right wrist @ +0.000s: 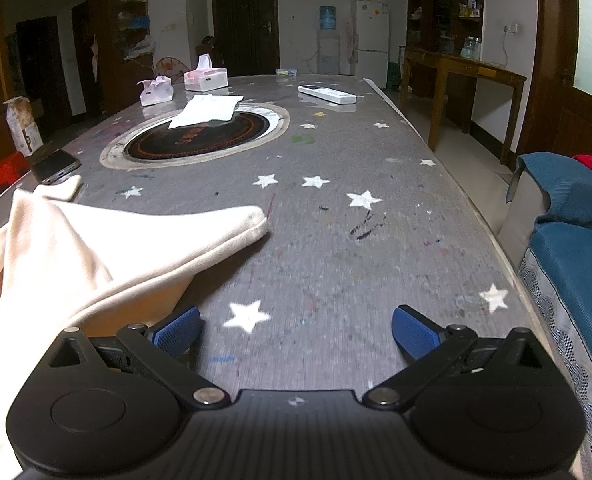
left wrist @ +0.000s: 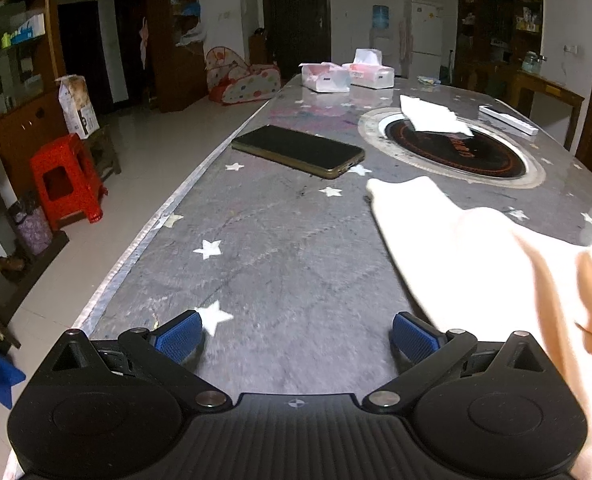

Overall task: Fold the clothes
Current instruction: 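Move both grippers over the cream sweatshirt on the table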

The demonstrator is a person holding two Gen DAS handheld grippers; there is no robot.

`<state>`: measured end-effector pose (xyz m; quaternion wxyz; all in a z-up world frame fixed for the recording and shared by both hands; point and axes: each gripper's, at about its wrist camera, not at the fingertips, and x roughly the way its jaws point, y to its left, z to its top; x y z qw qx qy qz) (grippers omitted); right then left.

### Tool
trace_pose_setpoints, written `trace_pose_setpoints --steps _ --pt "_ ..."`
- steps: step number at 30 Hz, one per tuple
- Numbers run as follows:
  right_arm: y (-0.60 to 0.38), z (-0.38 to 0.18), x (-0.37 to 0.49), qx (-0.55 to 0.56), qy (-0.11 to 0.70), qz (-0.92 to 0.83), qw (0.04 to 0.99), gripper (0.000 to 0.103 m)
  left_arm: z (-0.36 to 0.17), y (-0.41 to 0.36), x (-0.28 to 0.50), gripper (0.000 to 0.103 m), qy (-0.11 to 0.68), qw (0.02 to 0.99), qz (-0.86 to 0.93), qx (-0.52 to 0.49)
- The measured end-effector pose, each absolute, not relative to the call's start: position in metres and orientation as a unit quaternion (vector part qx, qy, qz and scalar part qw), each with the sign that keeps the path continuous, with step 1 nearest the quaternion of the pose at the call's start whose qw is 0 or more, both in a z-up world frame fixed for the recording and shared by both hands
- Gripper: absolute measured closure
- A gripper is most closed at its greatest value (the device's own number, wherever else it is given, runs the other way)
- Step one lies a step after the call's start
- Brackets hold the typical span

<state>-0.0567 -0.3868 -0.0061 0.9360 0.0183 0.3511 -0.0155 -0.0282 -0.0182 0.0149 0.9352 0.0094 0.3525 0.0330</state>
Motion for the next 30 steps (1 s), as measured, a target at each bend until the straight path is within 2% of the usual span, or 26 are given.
trace_pose_setpoints --steps 30 --pt "-0.363 0.024 -0.149 0.010 0.323 0.018 0.946 0.000 0.059 -0.065 -0.099 0.000 0.329 0.944 -0.002 -0.023"
